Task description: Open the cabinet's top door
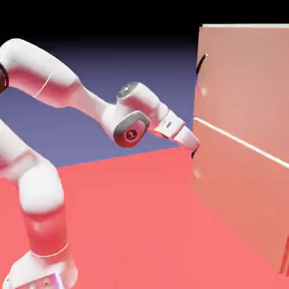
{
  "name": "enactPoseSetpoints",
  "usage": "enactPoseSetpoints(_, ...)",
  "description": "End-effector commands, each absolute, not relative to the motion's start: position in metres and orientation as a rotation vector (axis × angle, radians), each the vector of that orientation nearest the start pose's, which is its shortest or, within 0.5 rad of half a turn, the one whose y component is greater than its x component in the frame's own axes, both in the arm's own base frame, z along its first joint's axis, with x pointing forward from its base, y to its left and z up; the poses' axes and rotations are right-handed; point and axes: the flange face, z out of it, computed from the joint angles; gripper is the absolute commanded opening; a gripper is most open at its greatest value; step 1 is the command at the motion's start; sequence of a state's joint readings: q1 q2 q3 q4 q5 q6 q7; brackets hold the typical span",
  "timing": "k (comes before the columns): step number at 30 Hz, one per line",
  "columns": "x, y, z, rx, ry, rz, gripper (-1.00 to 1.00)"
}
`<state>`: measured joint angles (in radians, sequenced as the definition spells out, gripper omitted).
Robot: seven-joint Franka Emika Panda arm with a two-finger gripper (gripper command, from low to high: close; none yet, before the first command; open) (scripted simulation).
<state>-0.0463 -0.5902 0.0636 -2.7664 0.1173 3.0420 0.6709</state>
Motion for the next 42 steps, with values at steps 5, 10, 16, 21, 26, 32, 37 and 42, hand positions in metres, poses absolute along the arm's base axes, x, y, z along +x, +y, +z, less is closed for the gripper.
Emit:
enactPoseSetpoints(5,0.396,-0.006,0.54,-2.3,0.983,-1.264,0.0)
enactPoseSetpoints(10,0.394,-0.004,0.588,-2.185,0.984,-1.395,0.0)
enactPoseSetpoints(16,0.388,0.008,0.635,-2.057,0.965,-1.534,0.0)
enactPoseSetpoints(21,0.383,0.026,0.664,-1.962,0.936,-1.632,0.0)
enactPoseSetpoints(26,0.382,0.051,0.683,-1.882,0.9,-1.712,0.0)
enactPoseSetpoints(32,0.387,0.087,0.691,-1.807,0.852,-1.784,0.0)
enactPoseSetpoints(37,0.397,0.12,0.686,-1.764,0.815,-1.822,0.0)
enactPoseSetpoints(42,0.414,0.154,0.668,-1.74,0.783,-1.839,0.0)
